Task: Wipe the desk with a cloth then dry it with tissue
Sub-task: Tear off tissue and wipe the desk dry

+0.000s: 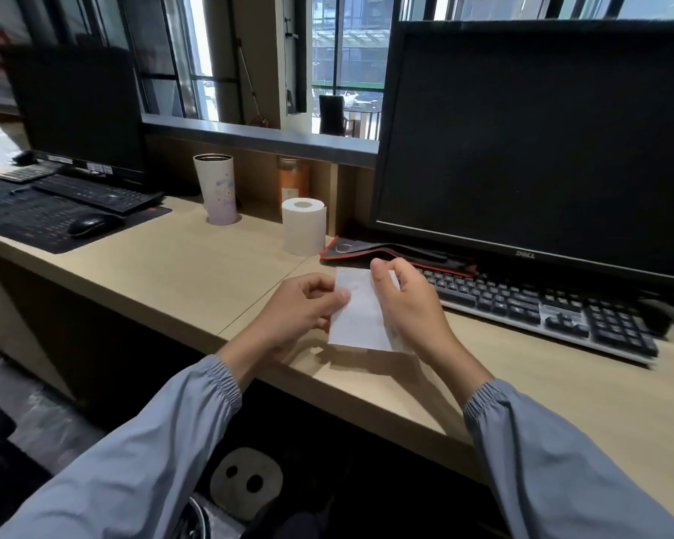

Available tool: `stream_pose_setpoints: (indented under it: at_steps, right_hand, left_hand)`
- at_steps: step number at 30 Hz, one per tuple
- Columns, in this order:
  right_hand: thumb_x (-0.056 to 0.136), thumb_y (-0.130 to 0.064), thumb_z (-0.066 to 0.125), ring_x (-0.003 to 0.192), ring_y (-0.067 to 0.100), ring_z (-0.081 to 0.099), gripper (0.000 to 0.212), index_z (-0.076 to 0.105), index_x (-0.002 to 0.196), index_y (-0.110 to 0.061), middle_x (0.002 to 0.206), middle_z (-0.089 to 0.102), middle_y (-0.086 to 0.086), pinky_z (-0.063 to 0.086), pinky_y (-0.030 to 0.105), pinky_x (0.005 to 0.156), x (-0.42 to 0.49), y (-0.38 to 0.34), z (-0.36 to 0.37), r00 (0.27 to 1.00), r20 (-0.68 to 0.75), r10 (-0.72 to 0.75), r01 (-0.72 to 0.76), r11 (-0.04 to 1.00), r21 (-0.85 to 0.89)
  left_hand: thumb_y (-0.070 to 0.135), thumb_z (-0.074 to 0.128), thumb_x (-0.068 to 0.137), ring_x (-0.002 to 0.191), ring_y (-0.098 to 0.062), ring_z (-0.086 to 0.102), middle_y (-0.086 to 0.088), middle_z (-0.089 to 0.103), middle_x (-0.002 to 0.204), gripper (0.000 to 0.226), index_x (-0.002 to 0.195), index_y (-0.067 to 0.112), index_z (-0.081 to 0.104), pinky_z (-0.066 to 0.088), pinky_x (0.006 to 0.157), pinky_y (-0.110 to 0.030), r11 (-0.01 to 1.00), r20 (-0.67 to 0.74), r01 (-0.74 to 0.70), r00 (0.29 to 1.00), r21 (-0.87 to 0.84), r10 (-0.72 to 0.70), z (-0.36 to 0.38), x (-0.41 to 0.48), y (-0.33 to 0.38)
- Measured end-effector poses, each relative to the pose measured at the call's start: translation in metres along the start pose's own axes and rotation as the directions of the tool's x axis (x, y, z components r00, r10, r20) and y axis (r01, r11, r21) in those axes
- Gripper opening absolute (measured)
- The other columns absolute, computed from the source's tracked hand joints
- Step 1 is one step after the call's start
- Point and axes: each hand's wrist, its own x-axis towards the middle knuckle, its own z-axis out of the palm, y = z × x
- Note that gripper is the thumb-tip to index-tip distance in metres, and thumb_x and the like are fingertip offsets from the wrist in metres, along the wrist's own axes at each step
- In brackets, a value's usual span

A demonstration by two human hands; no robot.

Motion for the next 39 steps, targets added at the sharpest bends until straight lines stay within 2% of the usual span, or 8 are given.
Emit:
stream_pose_setpoints:
  at_steps: [4, 10, 17, 21, 24, 27, 31, 39]
  right_hand:
    - [0.099, -0.058, 0.058, 0.071, 0.019, 0.059, 0.037, 0.060, 0.090, -0.022, 0.081, 0.064, 0.001, 0.044, 0.041, 0.060, -0.008, 0.007, 0.000, 0.999, 0.031, 0.043, -0.043, 0.999, 0.021]
    - [0.095, -0.047, 0.070, 0.074, 0.013, 0.056, 0.030, 0.056, 0.097, -0.021, 0.084, 0.061, -0.005, 0.042, 0.032, 0.059, -0.018, 0.001, 0.016, 0.992, 0.122, 0.042, -0.028, 0.993, -0.117]
    - [0.097, -0.042, 0.067, 0.109, 0.023, 0.051, 0.031, 0.047, 0.113, -0.025, 0.115, 0.056, -0.003, 0.044, 0.040, 0.087, -0.020, -0.011, 0.060, 0.983, 0.180, -0.042, 0.128, 0.855, -0.502]
    - [0.103, -0.036, 0.053, 0.128, 0.026, 0.042, 0.037, 0.052, 0.135, -0.019, 0.138, 0.050, 0.003, 0.035, 0.041, 0.102, -0.023, -0.018, 0.082, 0.947, 0.268, -0.179, 0.307, 0.755, -0.579]
    - [0.107, -0.040, 0.044, 0.142, 0.025, 0.038, 0.050, 0.047, 0.148, -0.011, 0.153, 0.046, 0.009, 0.034, 0.041, 0.114, -0.022, -0.023, 0.096, 0.832, 0.488, -0.264, 0.492, 0.757, -0.430]
    - [0.107, -0.057, 0.031, 0.157, 0.024, 0.011, 0.069, 0.026, 0.160, -0.013, 0.169, 0.022, 0.012, 0.020, 0.044, 0.124, -0.026, -0.018, 0.114, 0.728, 0.658, -0.192, 0.585, 0.674, -0.451]
    - [0.100, -0.074, 0.019, 0.159, 0.020, -0.018, 0.091, -0.005, 0.166, -0.016, 0.174, -0.013, 0.010, -0.005, 0.044, 0.129, -0.032, -0.014, 0.124, 0.718, 0.696, 0.011, 0.502, 0.684, -0.530]
    - [0.097, -0.076, 0.033, 0.156, 0.035, -0.025, 0.103, -0.015, 0.164, -0.014, 0.169, -0.024, 0.019, -0.009, 0.052, 0.127, -0.038, -0.033, 0.173, 0.763, 0.644, 0.051, 0.498, 0.588, -0.637]
  left_hand:
    - [0.014, 0.076, 0.095, 0.074, -0.026, 0.057, -0.013, 0.069, 0.082, 0.008, 0.095, 0.006, 0.076, 0.045, 0.057, -0.028, 1.000, -0.075, -0.006, 0.997, 0.029, 0.008, -0.016, -0.006, -0.009]
    - [0.026, 0.083, 0.088, 0.066, -0.008, 0.058, 0.005, 0.068, 0.076, 0.017, 0.100, 0.017, 0.074, 0.047, 0.066, -0.022, 0.922, -0.168, -0.002, 0.983, 0.387, 0.073, -0.052, -0.011, -0.018]
    - [0.026, 0.078, 0.085, 0.081, -0.006, 0.057, 0.012, 0.069, 0.083, 0.015, 0.097, 0.028, 0.069, 0.038, 0.066, -0.011, 0.667, -0.155, -0.043, 0.960, 0.744, 0.235, -0.082, -0.016, -0.037]
    - [0.028, 0.083, 0.082, 0.087, -0.009, 0.053, 0.014, 0.068, 0.080, 0.019, 0.094, 0.030, 0.068, 0.036, 0.069, -0.017, 0.670, -0.163, -0.053, 0.953, 0.740, 0.256, -0.097, -0.013, -0.049]
    - [0.032, 0.085, 0.081, 0.089, -0.010, 0.054, 0.013, 0.068, 0.082, 0.023, 0.096, 0.030, 0.068, 0.039, 0.071, -0.019, 0.677, -0.183, -0.071, 0.938, 0.732, 0.296, -0.106, -0.013, -0.054]
    - [0.034, 0.080, 0.086, 0.098, -0.015, 0.052, 0.014, 0.064, 0.094, 0.023, 0.105, 0.026, 0.069, 0.044, 0.085, -0.028, 0.627, -0.199, -0.067, 0.918, 0.776, 0.344, -0.115, -0.014, -0.060]
    - [0.021, 0.066, 0.094, 0.110, -0.014, 0.052, 0.013, 0.062, 0.105, 0.016, 0.109, 0.027, 0.069, 0.047, 0.092, -0.027, 0.680, -0.295, -0.053, 0.875, 0.731, 0.385, -0.130, -0.023, -0.069]
    - [0.016, 0.055, 0.102, 0.106, -0.005, 0.067, 0.010, 0.074, 0.110, 0.023, 0.116, 0.019, 0.074, 0.052, 0.097, -0.030, 0.777, -0.368, -0.051, 0.861, 0.627, 0.353, -0.135, -0.032, -0.077]
